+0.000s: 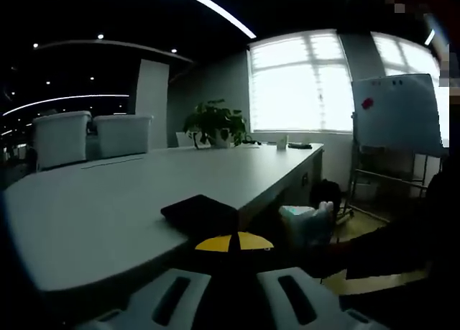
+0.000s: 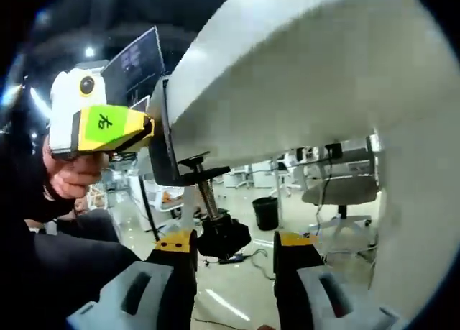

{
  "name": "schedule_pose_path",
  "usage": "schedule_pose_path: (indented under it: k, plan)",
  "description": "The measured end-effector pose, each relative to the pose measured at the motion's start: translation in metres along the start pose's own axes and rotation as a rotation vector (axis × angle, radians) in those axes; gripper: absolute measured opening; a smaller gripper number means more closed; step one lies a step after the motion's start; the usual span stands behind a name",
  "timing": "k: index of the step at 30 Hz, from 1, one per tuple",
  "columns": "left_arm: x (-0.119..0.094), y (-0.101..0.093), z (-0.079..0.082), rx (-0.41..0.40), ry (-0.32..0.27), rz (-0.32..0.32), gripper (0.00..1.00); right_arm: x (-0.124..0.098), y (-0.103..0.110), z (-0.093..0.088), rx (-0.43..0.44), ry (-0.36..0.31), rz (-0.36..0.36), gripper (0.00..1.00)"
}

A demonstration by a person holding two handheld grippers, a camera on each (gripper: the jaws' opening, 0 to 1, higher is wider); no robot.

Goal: Clamp the fixed fixture on the desktop, loosen the retaining clip, secure it to the edge of the desk, and tighten the retaining clip.

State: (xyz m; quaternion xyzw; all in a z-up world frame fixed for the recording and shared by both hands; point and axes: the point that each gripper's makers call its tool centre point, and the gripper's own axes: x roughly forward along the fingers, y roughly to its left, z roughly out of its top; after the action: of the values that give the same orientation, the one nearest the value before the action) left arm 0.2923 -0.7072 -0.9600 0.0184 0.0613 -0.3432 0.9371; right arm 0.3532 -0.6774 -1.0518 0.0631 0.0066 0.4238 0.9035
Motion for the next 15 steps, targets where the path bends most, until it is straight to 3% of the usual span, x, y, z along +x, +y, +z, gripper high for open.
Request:
schedule_pose_path:
  k: [5,6,7,8,9,11,15]
  plan:
    - [-0.006,0.004,0.008,-0.008,-0.027,0.006,0.01,-0.011,0.001,0.002,-0.058,-0.011,-0.270,0.41]
    - [-0.006,0.005,0.008,-0.014,-0.028,0.003,0.01,-0.011,0.000,0.001,-0.078,0.032,-0.346,0.41]
    - [-0.006,0.004,0.008,-0.016,-0.029,0.000,0.01,-0.013,-0.004,0.002,-0.076,0.049,-0.408,0.42]
    - [-0.006,0.004,0.008,-0.007,-0.032,-0.006,0.01,-0.013,-0.011,0.003,-0.016,0.038,-0.509,0.44]
    - [-0.005,0.002,0.008,-0.007,-0.033,-0.015,0.01,-0.011,-0.008,0.010,0.009,-0.015,-0.526,0.43]
    - [-0.005,0.003,0.008,-0.022,-0.034,-0.022,0.01,-0.010,0.001,0.009,-0.095,0.015,-0.523,0.45]
    - [-0.005,0.003,0.008,-0.021,-0.030,-0.043,0.01,-0.021,0.006,-0.001,-0.118,0.044,-0.568,0.44]
